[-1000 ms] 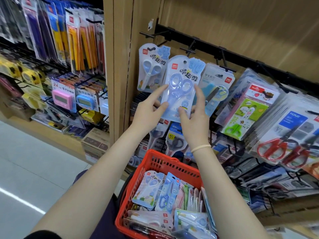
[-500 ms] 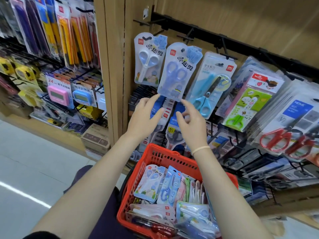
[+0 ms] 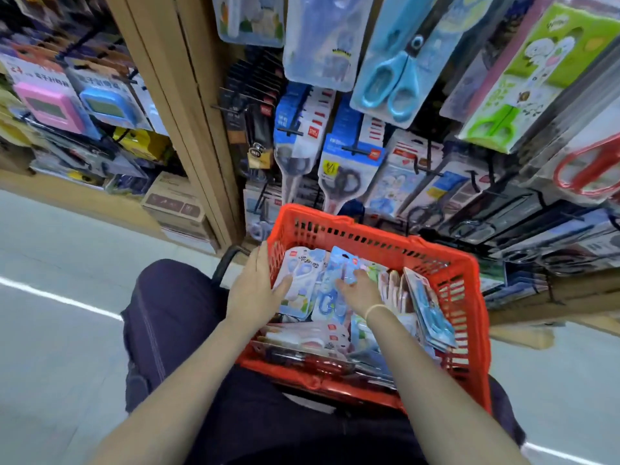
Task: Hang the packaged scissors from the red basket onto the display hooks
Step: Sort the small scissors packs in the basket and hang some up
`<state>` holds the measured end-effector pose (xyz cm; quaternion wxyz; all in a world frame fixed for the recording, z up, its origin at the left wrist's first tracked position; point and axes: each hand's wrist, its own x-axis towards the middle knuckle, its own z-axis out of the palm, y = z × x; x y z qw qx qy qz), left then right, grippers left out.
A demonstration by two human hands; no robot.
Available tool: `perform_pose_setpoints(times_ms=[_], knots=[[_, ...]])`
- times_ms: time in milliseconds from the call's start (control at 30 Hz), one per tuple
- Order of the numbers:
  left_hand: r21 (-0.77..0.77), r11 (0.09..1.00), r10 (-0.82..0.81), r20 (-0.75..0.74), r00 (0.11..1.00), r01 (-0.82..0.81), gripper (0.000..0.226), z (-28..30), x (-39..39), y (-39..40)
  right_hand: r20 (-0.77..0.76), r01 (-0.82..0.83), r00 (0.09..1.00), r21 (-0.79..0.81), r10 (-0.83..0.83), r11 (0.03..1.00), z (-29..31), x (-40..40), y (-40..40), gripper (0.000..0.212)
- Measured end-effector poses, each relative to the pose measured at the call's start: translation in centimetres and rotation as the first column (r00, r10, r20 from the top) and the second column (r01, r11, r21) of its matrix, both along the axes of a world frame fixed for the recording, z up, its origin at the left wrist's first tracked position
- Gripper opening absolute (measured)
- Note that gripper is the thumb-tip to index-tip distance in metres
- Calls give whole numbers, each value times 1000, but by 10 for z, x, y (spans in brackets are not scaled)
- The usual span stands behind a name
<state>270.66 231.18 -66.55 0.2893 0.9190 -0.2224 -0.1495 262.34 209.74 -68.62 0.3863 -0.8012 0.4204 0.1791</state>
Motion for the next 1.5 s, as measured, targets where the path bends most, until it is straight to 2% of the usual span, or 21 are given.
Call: perform_pose_setpoints(times_ms=[67,167,300,400,433,500,600,733,833,1000,1067,1133,1233,1267,1300,1367,1500], knots=[[7,1000,-3,-14,1000,3,85,-1,1,4,-66,8,998,7,-8,1000,-17,-1,1,70],[-23,999,-25,-22,999,25,89,-4,2,7,-57,-3,998,-65,-1,998,-30,4,4,58],[-71,997,-32,-39,999,29,95,-7,3,7,-40,-50,998,-98,46,994,-36,3,18,72],[-71,997,-13,-59,998,8,97,-9,2,8,24,-144,987,-319,160,937,-32,3,27,62],[-69,998,-12,-65,998,8,98,-9,3,8,94,-145,978,-325,185,934,-30,6,31,54],[-74,997,-10,-68,998,5,99,-11,4,8,214,-133,962,-175,169,976,-27,18,42,46],[-103,995,-5,-83,997,-4,98,-12,4,9,212,-110,970,-41,116,993,-27,29,53,55],[-146,989,0,-99,995,-14,95,-12,5,11,152,-122,980,-71,132,990,-33,30,50,60],[-153,988,2,-105,994,-19,95,-13,6,11,166,-113,978,-70,123,991,-34,24,46,66],[-155,988,9,-102,995,-25,94,-14,6,10,155,-335,910,-273,385,902,-32,2,31,47],[-139,990,17,-99,995,-31,94,-14,5,9,214,-288,908,-308,360,907,-34,-6,27,53],[-112,993,21,-94,995,-32,95,-13,4,8,230,-149,947,-306,225,940,-39,-11,25,71],[-85,996,20,-83,996,-27,96,-13,4,8,128,120,986,-104,-106,987,-41,-11,17,98],[-80,996,19,-80,997,-25,96,-13,4,8,72,137,989,-64,-132,989,-42,-11,14,101],[-77,997,19,-76,997,-25,96,-13,4,7,30,100,995,-60,-99,993,-42,-12,13,99],[-78,997,24,-72,997,-29,96,-12,4,7,42,1,999,-77,2,997,-44,-12,14,91],[-80,996,22,-65,998,-27,96,-11,4,6,150,4,989,-23,0,1000,-45,-11,18,75]])
